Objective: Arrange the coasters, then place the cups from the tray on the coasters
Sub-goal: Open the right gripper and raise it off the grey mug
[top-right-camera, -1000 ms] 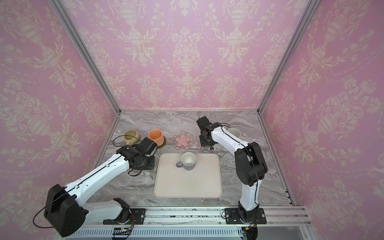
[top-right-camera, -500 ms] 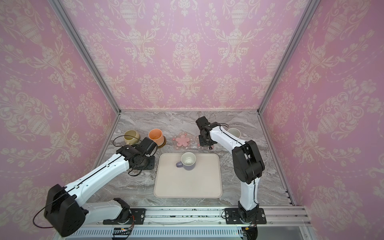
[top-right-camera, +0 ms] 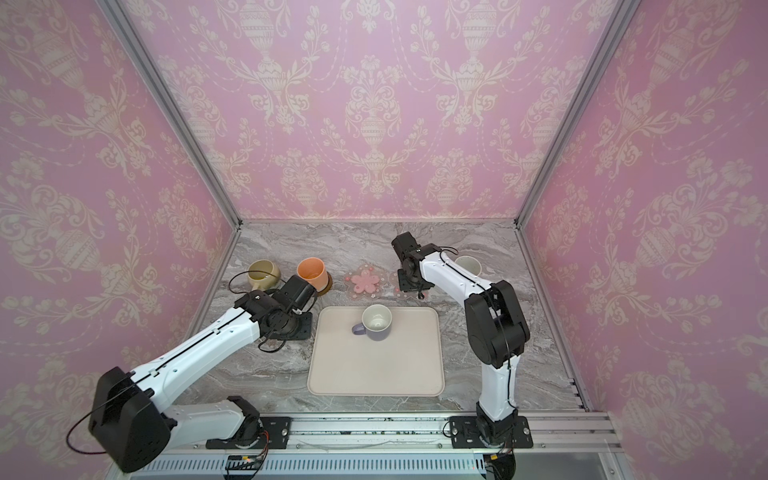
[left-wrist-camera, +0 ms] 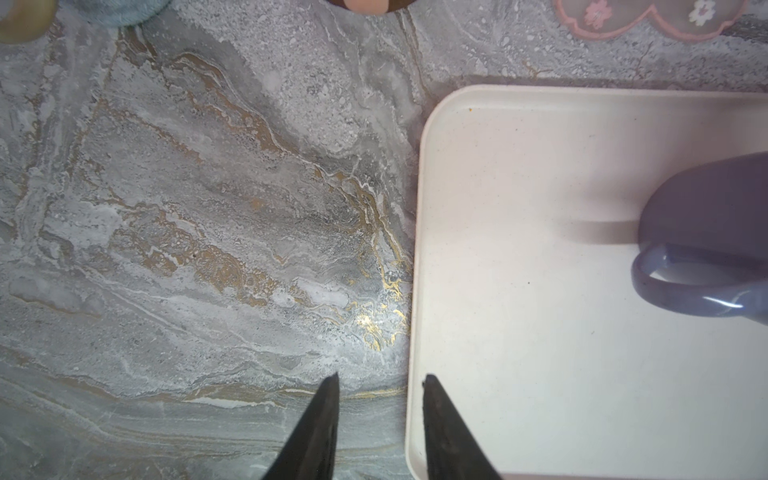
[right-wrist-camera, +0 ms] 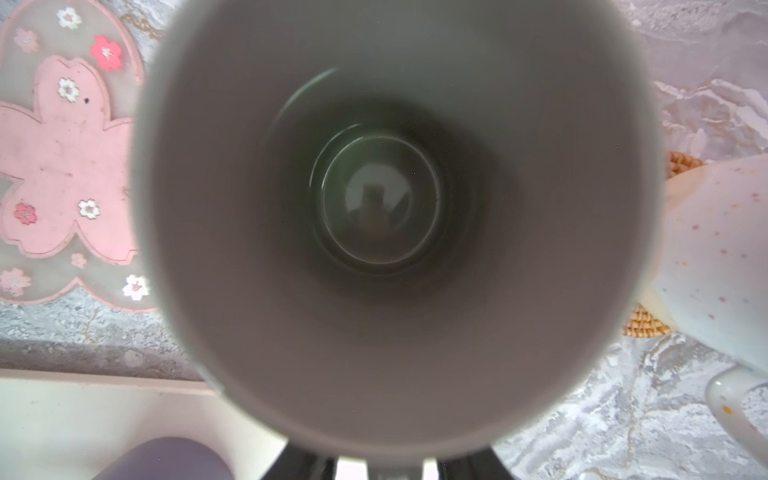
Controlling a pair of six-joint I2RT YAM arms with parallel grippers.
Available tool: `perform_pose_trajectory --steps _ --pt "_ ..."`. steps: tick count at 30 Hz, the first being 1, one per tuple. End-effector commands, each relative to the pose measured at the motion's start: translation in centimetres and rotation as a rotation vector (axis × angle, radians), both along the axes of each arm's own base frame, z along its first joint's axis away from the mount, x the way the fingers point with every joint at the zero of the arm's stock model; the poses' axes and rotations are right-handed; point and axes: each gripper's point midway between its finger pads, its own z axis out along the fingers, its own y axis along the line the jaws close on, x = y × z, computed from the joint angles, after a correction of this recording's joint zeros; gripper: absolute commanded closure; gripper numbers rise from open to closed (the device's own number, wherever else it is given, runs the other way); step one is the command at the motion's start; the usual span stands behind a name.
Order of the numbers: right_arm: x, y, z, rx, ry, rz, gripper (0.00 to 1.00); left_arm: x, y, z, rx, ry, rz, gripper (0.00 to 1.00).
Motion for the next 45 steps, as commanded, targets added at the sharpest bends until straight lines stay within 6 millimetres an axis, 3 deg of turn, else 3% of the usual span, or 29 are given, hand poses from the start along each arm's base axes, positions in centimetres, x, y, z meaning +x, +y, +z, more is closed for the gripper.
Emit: perform_pose_trajectory --steps 1,14,25,31,32,45 --pt "0.4 -0.4 2.9 0.024 -0.052 -0.033 0.6 0.3 -1.6 0.0 -0.032 0.002 -0.023 0.63" --pt "-3.2 -2.1 6.2 0.058 -0.11 -0.051 0.58 1.7 -4.7 -0.3 -0.069 -0.042 -0.067 0.64" --pt "-7.7 -4.5 6.5 0.058 -0.118 -0.076 0.57 1.7 -7.1 -2.4 -0.052 0.001 -0.13 0.65" --pt "-8.6 -5.8 7.3 0.025 -0.15 -0.094 0.57 2.1 -7.7 -3.2 -0.033 0.011 -0.153 0.65" --pt "-9.3 -6.3 6.3 0.006 -0.124 -0.096 0.56 2.3 -7.8 -3.3 -0.031 0.009 -0.157 0.65" --pt "-9.9 -6.8 6.5 0.005 -0.126 -0.12 0.56 5.5 -9.7 -4.1 0.017 -0.02 -0.213 0.7"
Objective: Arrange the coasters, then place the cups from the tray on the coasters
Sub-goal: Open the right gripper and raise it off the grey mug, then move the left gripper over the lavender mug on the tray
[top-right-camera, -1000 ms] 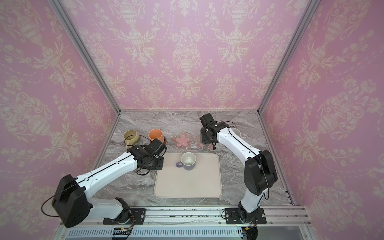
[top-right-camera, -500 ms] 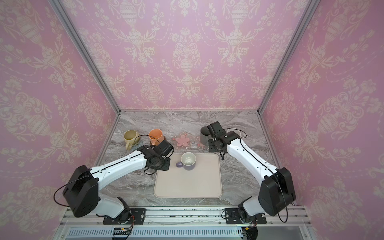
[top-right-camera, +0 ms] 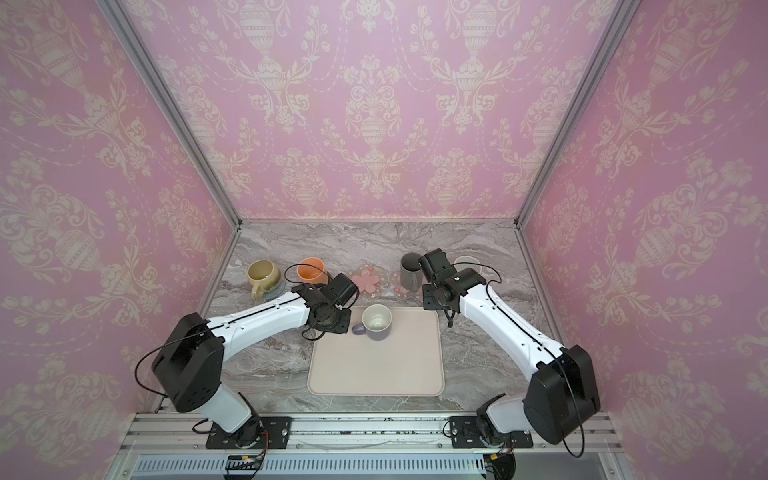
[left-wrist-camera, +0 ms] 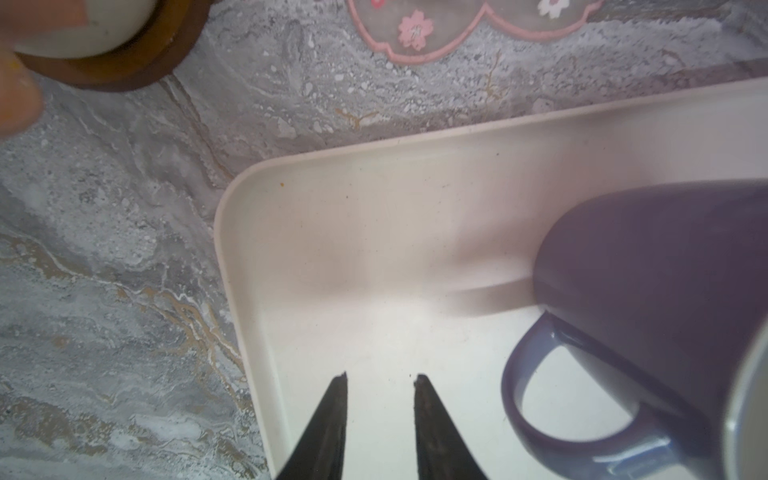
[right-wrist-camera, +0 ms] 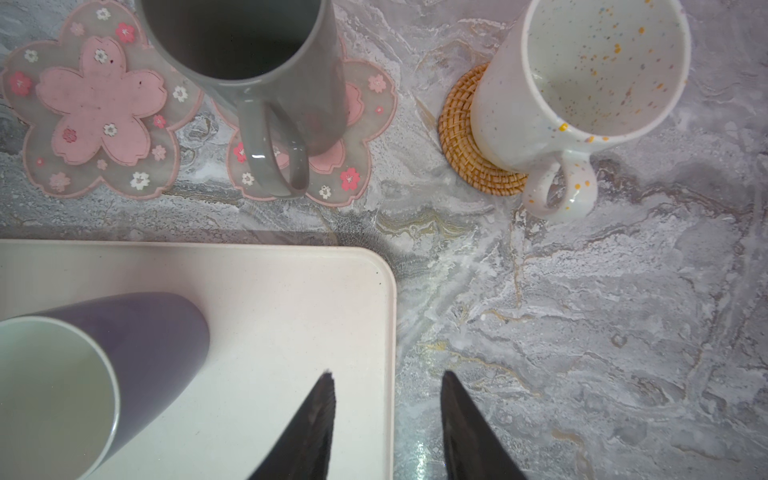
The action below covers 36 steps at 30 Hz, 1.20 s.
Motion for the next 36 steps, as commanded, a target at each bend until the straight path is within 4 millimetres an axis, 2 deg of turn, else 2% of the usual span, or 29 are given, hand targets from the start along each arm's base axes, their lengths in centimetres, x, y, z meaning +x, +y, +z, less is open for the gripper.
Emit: perform_pose_trajectory --steps 1,8,15,22,31,36 --pt "-0.6 -1.0 0.1 -0.012 -0.001 -0.036 0.56 0.9 -0.8 0.2 0.014 -0.018 -0.043 0.7" --pt "-0.9 -1.3 0.0 -0.023 0.002 -0.037 0.56 0.5 -3.1 -0.1 -0.097 0.015 -0.072 0.7" --pt "-0.9 -1.0 -0.2 -0.01 0.006 -0.035 0.56 -1.3 -4.6 -0.1 -0.141 0.032 -0.147 0.69" --pt "-1.1 -0.9 -0.4 0.005 0.007 -0.036 0.56 -3.1 -4.6 0.0 -0.148 0.04 -0.153 0.68" --pt "-1.2 -0.6 -0.8 0.024 0.011 -0.036 0.56 -4.1 -6.2 0.5 -0.169 0.032 -0.184 0.68" --pt "-1.2 -0.4 -0.8 0.031 0.013 -0.031 0.56 -4.1 -5.1 1.4 -0.106 0.008 -0.171 0.68"
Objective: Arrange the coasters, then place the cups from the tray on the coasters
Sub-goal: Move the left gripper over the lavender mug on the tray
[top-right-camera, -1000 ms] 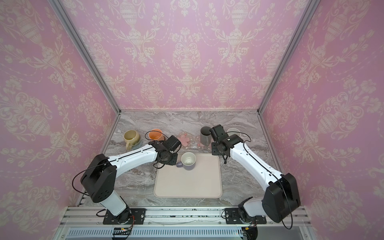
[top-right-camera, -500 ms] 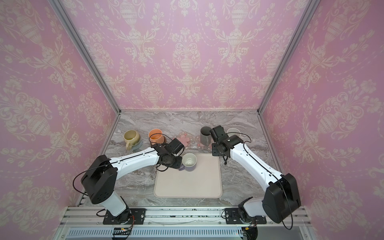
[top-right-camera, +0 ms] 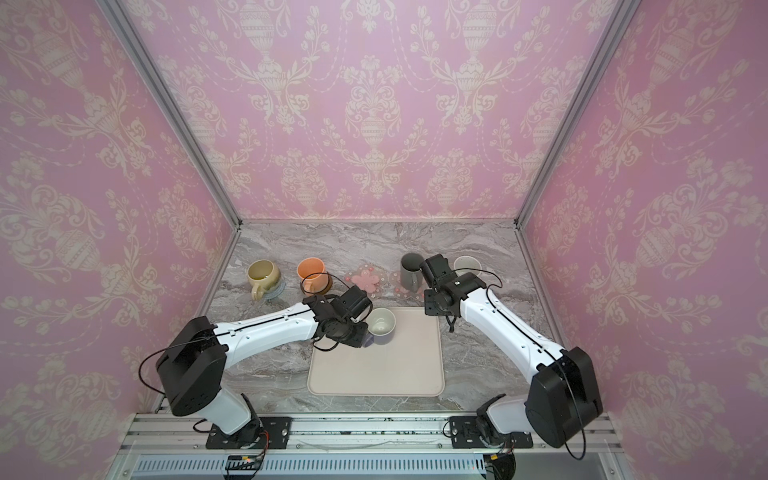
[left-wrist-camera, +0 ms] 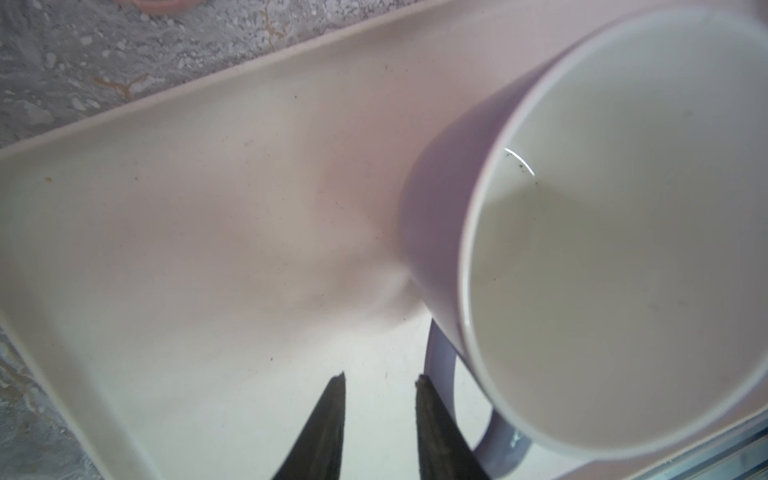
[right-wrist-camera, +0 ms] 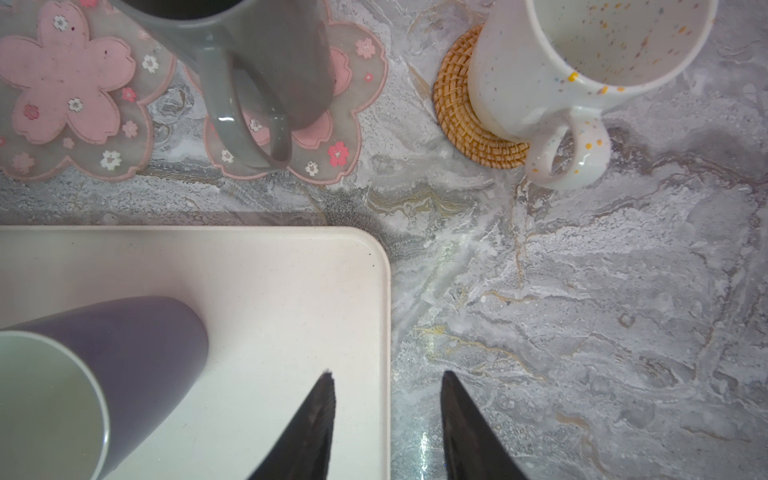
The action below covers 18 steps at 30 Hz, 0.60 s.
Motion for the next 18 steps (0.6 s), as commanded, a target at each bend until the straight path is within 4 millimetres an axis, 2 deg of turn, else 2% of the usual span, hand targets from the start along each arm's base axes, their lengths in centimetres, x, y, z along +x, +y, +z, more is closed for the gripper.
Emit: perform_pose_trajectory --steps 1,8,18 --pt "-0.1 -0.1 0.6 0.025 -0.022 -0.014 0.56 0.0 0.8 2.0 0.02 -0.037 0.02 0.68" --pt "0.1 0.0 0.6 0.031 -0.026 -0.012 0.56 -1.0 1.8 3.8 0.006 -0.054 -0.016 0.64" --pt "0.1 0.2 1.1 0.052 -0.042 -0.015 0.55 -3.1 -0.9 3.4 -0.014 -0.058 -0.189 0.59"
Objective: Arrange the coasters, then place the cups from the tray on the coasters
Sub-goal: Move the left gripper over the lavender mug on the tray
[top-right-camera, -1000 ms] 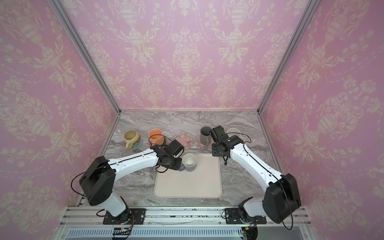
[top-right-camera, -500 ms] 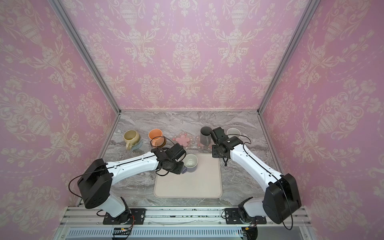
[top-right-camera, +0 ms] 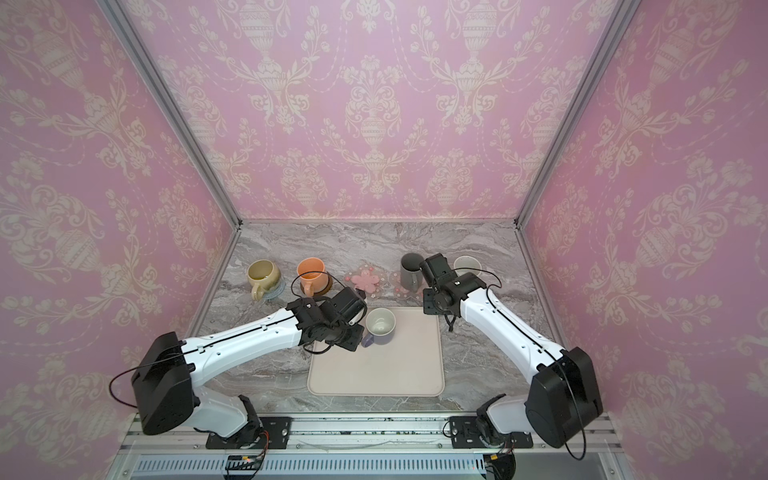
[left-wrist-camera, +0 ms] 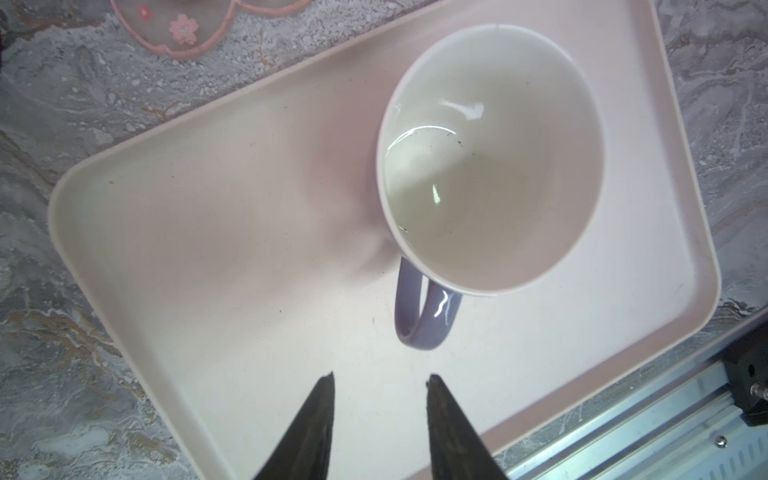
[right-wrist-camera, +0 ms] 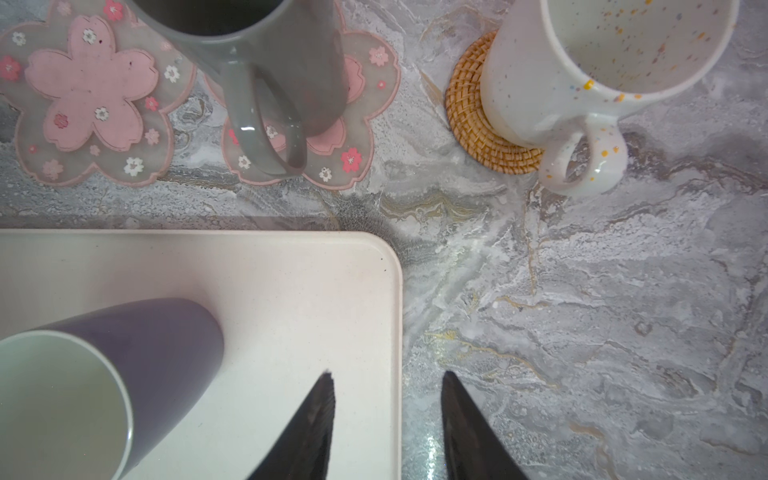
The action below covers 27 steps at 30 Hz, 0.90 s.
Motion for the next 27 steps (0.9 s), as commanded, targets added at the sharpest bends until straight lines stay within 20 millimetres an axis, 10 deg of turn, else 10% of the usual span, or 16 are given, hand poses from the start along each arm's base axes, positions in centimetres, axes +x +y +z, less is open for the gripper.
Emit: perform_pose_trajectory --steps 1,27 --pt "-0.2 -0.3 1.0 0.025 -0.031 -0.021 0.55 -1.0 -1.0 -0.6 0.015 0.009 -0.093 0.58" --pt "-0.8 -1.0 1.6 0.008 -0.04 -0.031 0.52 1.4 -3.1 -3.1 0.087 -0.07 -0.123 0.56"
